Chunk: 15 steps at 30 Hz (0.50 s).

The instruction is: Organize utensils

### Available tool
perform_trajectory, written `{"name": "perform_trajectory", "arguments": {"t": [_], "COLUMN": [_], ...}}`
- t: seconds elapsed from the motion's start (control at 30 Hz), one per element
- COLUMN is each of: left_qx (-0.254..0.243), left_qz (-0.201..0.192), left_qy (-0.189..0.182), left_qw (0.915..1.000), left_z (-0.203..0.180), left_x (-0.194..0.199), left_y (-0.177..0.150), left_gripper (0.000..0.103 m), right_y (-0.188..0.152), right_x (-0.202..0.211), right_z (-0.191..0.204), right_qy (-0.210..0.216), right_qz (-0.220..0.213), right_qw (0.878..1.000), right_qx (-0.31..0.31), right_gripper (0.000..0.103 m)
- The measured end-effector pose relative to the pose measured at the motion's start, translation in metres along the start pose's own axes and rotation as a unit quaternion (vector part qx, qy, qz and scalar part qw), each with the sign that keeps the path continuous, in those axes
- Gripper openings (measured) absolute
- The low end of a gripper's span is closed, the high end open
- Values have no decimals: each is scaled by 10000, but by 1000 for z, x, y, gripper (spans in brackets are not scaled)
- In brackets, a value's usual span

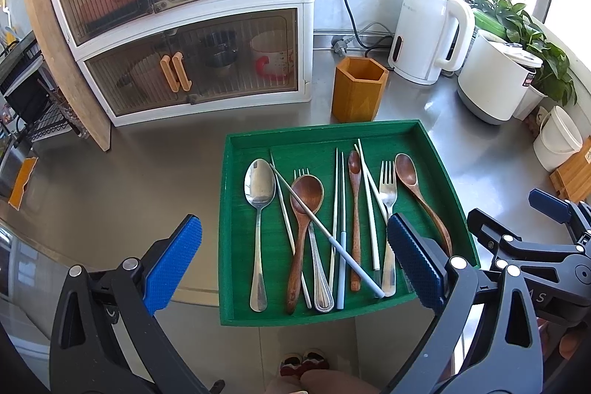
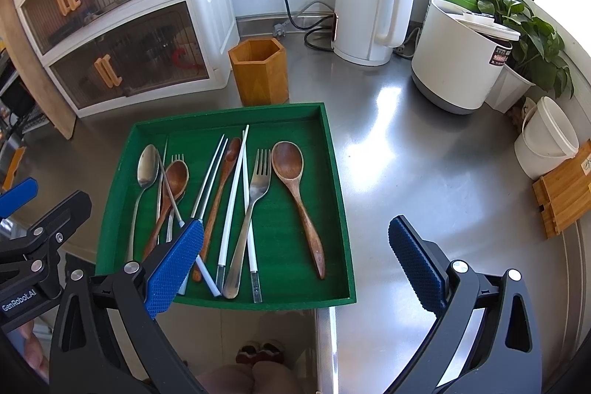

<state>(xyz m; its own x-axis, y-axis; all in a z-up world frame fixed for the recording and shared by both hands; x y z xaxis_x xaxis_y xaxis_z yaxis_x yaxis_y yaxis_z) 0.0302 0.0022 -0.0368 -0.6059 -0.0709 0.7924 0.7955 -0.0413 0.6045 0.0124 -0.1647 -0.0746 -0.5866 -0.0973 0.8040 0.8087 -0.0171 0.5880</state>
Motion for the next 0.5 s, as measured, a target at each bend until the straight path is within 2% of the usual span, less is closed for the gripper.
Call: {"name": "perform_trajectory", "arguments": {"t": [0.5], "left_qx": [16], "left_qz": [-28], "left_qy": [91], "left_qw": [10000], "left_z": [5], "left_x": [2], "left_y": [4], "left_gripper": [95], "right_y": [5], "right_x": [1], "right_z": [4], "right_qy": [18], "right_qz": [-4], "right_qw": [10000], "right_qx": [45], "right_gripper": [100]}}
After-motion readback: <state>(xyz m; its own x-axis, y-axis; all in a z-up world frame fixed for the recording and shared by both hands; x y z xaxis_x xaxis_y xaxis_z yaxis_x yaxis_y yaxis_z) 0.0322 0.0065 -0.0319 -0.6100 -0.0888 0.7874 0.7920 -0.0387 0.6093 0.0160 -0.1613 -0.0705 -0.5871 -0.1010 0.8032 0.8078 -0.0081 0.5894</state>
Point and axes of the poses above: each gripper's, at about its wrist camera, not at the fingertips, and x roughly against the way its jaws point, z to its left, y to its top, the point moved 5 cm from there along -x, roughly the way its jaws point, and after that the axes turned 4 degrees about y, right-handed, at the moved point
